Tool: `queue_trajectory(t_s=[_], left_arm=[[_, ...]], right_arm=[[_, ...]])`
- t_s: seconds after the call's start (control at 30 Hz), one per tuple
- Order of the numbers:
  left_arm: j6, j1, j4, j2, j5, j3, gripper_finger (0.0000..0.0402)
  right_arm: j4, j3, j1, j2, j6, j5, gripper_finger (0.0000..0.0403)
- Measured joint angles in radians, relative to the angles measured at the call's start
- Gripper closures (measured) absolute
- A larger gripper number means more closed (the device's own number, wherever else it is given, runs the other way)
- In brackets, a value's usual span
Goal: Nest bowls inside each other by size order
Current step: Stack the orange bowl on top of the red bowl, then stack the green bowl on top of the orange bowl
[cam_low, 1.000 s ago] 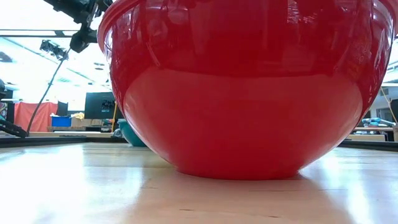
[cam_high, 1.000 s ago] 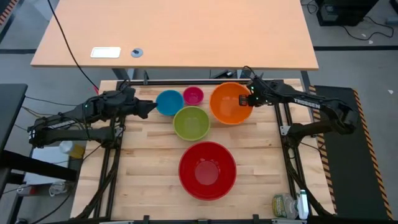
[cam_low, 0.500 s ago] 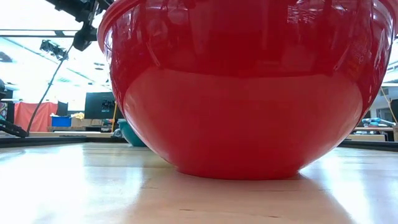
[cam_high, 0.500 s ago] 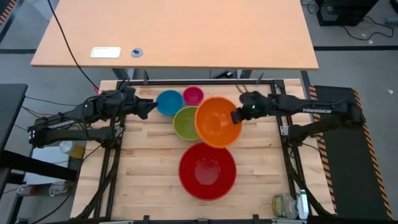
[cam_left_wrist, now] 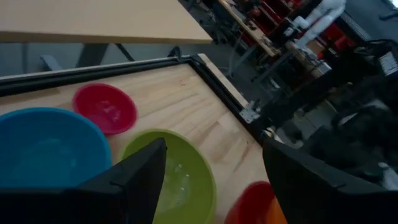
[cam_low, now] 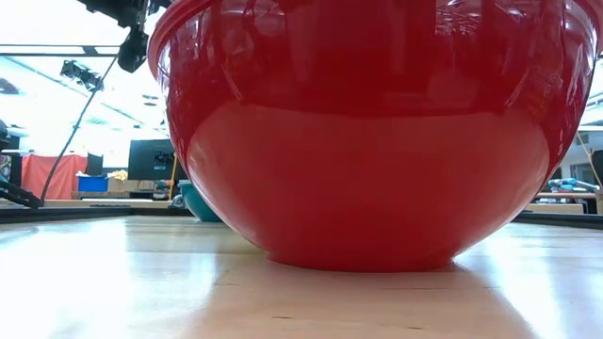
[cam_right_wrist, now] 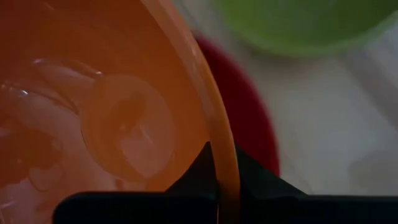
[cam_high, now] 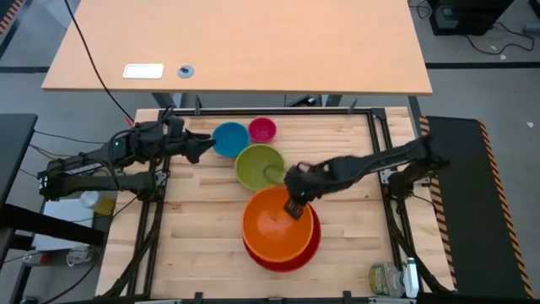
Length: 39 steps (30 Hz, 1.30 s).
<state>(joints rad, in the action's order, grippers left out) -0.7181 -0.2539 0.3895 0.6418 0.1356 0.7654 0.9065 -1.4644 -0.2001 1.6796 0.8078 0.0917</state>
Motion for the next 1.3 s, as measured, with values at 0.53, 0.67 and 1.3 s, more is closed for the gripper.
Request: queue_trajectory(t_s=[0.53,0.67,1.3], left_arm=[[-0.067,0.024,0.017,0.0,-0.105,0.0,0.0131],[-0.033,0.056,0.017,0.0,-0.107,0.0,0.0131],[-0.085,0.121,-0.003,-0.007,-0.077,0.0,0.0131]], right_arm=[[0.142,-0.073,-0.031,0.19,-0.021,-0.091,0.0296],[0.172,-0.077,-0.006,0.171,-0.015,-0.174,0.0245],[0.166,-0.146,0.204,0.16,0.112,0.128,0.0207]])
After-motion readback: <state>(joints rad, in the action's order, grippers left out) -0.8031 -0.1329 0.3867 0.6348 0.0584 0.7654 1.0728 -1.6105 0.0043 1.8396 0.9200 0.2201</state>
